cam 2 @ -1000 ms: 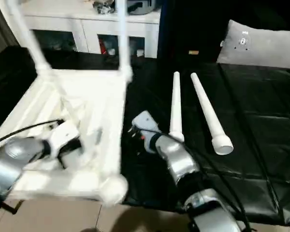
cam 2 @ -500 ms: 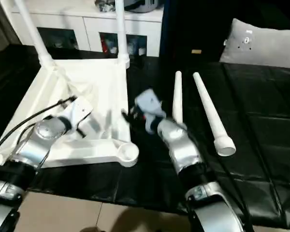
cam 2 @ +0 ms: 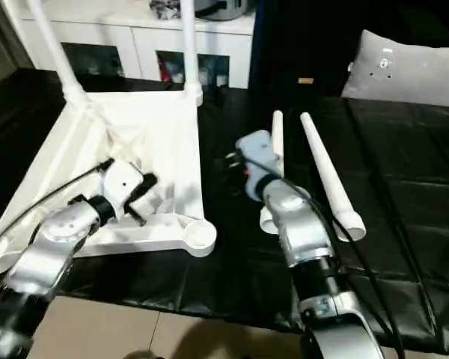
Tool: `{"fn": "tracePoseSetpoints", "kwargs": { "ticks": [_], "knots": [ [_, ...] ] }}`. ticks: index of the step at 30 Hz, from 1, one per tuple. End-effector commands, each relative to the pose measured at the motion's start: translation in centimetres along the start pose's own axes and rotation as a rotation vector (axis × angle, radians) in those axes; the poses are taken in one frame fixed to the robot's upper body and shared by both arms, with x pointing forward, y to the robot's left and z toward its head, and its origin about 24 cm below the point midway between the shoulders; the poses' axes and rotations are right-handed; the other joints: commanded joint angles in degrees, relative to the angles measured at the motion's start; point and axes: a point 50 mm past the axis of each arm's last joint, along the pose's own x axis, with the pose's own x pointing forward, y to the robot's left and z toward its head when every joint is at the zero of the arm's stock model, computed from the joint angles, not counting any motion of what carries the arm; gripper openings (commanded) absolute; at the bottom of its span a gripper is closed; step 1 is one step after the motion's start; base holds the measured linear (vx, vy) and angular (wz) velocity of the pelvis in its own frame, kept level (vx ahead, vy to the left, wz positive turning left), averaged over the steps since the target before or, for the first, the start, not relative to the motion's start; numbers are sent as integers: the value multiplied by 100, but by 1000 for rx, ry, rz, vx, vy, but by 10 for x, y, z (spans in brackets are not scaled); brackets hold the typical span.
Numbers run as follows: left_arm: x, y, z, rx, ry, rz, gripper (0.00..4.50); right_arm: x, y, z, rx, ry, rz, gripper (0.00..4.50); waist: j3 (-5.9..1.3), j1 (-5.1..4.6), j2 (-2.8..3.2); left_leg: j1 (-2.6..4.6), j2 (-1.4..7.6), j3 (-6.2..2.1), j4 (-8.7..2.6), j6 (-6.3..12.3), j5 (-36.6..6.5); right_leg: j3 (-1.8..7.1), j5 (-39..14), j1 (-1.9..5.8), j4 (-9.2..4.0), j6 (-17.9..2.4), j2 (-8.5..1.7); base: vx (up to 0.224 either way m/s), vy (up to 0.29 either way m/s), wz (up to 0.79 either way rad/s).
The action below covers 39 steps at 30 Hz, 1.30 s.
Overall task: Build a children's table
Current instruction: Rotate table base, then pick table leg
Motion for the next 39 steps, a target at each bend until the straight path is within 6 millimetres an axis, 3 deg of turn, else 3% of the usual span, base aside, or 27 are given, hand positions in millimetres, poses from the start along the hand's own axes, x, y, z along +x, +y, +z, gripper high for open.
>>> {"fn": "tracePoseSetpoints", "kwargs": {
  "ticks": [1,2,4,5,8,13,19,23,27,29,39],
  "knots": [
    [-3,-1,13,-12,-45,-47,67,2,-11,3,9,67,-76,450,-341,-29,-22,24,162,0,-417,-1,-1143,368,-1950,305,-390,-535,-484,0,0,0],
    [-3,-4,20,-18,-54,-77,70,5,-18,2,50,140,-119,450,-337,-50,-55,14,153,-7,-427,-17,-1086,368,-1946,328,-352,-549,-479,0,0,0],
    [-4,-5,20,-10,-24,-94,81,6,-21,2,78,172,-126,450,-333,-59,-30,24,140,8,-409,-19,-1107,368,-1989,308,-381,-528,-478,0,0,0],
    [-6,-8,17,45,21,-140,92,9,-24,2,143,212,-129,450,-333,-76,-60,12,127,10,-407,-2,-1025,368,-1992,321,-368,-442,-470,0,0,0],
    [-9,-12,17,56,37,-183,116,11,-28,0,191,246,-148,450,-335,-108,-59,0,115,17,-397,-3,-933,359,-2040,323,-378,-364,-475,0,0,0],
    [-16,-22,31,44,-3,-287,150,10,-34,-2,256,296,-175,450,-351,-117,-72,-3,134,18,-390,-42,-749,368,-1527,334,-292,-589,-469,0,0,0],
    [-23,-32,35,0,26,-412,197,8,-24,-15,345,379,-83,450,-321,-124,-56,13,124,32,-395,-65,-964,366,-1921,318,-339,-516,-462,0,0,0],
    [-24,-32,36,17,41,-415,217,6,-21,-23,389,410,-74,410,-306,-123,-76,12,102,39,-390,-95,-1049,364,-2335,308,-396,-338,-464,0,0,0],
    [-24,-33,37,24,48,-420,253,3,-19,-30,387,452,-63,369,-303,-122,-56,26,94,31,-389,-111,-1122,349,-2518,284,-424,-212,-442,0,0,0],
    [-24,-34,38,23,55,-428,275,2,-18,-32,392,461,-55,346,-305,-126,-29,32,98,24,-390,-132,-1159,346,-2515,280,-422,-195,-437,0,0,0],
    [-23,-35,37,20,70,-447,335,0,-14,-36,406,488,-21,284,-315,-120,-40,24,90,26,-383,-117,-1123,341,-2444,287,-425,-220,-433,0,0,0]
  ]
}}
